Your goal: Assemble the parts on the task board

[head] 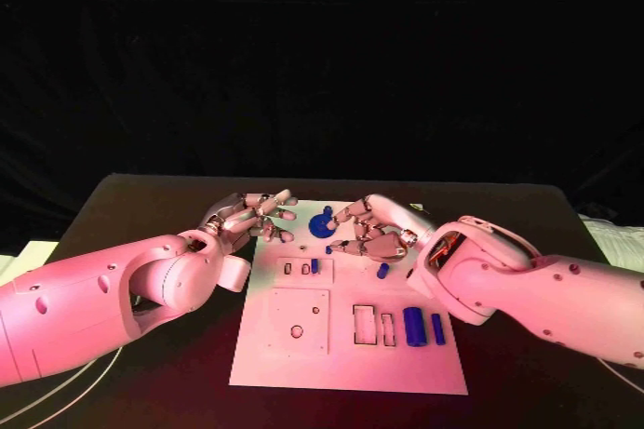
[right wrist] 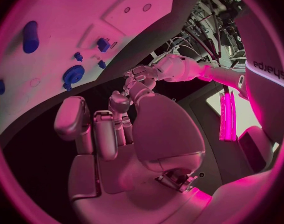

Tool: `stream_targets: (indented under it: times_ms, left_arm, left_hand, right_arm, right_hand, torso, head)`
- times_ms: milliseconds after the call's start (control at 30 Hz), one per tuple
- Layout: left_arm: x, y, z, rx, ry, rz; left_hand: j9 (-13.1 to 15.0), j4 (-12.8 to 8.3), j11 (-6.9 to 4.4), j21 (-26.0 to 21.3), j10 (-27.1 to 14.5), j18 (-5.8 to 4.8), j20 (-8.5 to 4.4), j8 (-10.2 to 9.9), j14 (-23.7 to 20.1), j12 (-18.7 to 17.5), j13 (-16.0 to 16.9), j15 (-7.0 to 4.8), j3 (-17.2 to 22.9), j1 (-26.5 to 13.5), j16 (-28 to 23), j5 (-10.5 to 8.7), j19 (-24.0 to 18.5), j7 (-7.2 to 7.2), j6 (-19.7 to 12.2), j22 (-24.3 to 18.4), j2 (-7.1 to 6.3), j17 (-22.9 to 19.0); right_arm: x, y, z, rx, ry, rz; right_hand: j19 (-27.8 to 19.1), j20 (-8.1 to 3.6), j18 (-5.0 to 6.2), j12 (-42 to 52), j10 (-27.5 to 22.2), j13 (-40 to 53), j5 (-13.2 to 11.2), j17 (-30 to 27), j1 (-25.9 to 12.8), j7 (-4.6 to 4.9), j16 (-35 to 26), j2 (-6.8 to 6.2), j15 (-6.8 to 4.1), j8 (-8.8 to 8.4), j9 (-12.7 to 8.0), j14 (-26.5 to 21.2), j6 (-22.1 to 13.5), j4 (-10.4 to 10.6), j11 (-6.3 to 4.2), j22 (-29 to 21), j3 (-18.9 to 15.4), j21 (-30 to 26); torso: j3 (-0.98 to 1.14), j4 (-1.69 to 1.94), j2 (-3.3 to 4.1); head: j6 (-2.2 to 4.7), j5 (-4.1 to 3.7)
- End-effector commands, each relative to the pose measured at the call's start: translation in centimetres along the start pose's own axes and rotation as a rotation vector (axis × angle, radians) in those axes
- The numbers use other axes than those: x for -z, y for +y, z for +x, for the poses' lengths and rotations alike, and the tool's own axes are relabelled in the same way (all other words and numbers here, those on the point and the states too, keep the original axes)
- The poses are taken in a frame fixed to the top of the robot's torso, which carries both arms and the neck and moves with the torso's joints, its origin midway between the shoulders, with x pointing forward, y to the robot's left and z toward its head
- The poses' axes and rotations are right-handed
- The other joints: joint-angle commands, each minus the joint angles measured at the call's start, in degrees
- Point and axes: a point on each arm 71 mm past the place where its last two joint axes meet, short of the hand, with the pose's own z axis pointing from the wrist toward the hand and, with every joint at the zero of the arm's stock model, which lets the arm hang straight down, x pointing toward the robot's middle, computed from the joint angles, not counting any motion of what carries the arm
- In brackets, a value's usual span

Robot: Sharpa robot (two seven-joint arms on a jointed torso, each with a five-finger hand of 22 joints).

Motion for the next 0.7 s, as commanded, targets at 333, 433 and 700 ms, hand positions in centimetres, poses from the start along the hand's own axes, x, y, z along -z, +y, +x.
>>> stream_targets:
  times_ms: [333,433,700]
  left_arm:
    - [-0.4,-0.3,0.2,-0.808,0.276,-0.454]
    - [-0.9,-1.2,0.2,-0.939,0.266,-0.502]
    - [-2.7,-2.7,1.1,-1.054,0.212,-0.546]
  left_hand:
    - [8.04,4.67,-2.96,43.32,-7.92,-5.61,-2.43,13.41,8.32,32.24,27.43,-1.86,-7.02,-5.93,41.64,-0.05,11.64,-2.99,-0.79,50.16,0.28,43.60]
    - [11.28,5.00,-3.38,49.74,-7.61,-7.03,-2.75,17.58,8.32,37.12,32.38,-2.26,-8.53,-6.66,41.64,0.04,14.19,-3.60,-1.91,59.51,1.30,43.60]
    - [17.98,4.85,-4.25,51.10,-6.25,-7.27,-3.57,24.70,8.32,41.57,36.82,-3.30,-11.79,-8.16,41.64,-0.04,14.78,-4.53,-5.19,61.48,2.23,43.60]
  right_arm:
    - [2.8,-2.9,-4.8,-0.343,-0.011,0.066]
    - [3.1,-3.8,-5.8,-0.362,-0.058,0.095]
    - [3.3,-5.0,-6.9,-0.395,-0.128,0.145]
  right_hand:
    - [-1.36,-0.24,1.12,-1.71,-0.86,-1.72,0.92,6.11,1.27,-0.08,-2.02,0.60,-0.18,0.70,0.19,3.91,0.74,-0.57,-0.19,-2.97,0.40,-1.34]
    - [-2.43,-0.27,1.49,-3.53,-1.96,-3.32,0.98,4.79,1.29,-0.06,-3.14,0.59,-0.19,0.74,0.19,3.52,0.58,-0.65,-0.18,-5.11,0.34,-2.58]
    - [-2.46,-0.28,1.50,-3.01,-1.57,-2.91,0.98,4.69,1.19,-0.06,-3.25,0.61,-0.19,0.80,0.21,3.49,0.60,-0.60,-0.17,-5.20,0.26,-2.67]
  torso:
    - [0.46,-1.03,-1.22]
    - [0.52,-1.03,-1.44]
    - [0.60,-1.00,-1.47]
  head:
    - [-0.26,0.73]
    - [-0.41,0.95]
    - [-0.72,1.04]
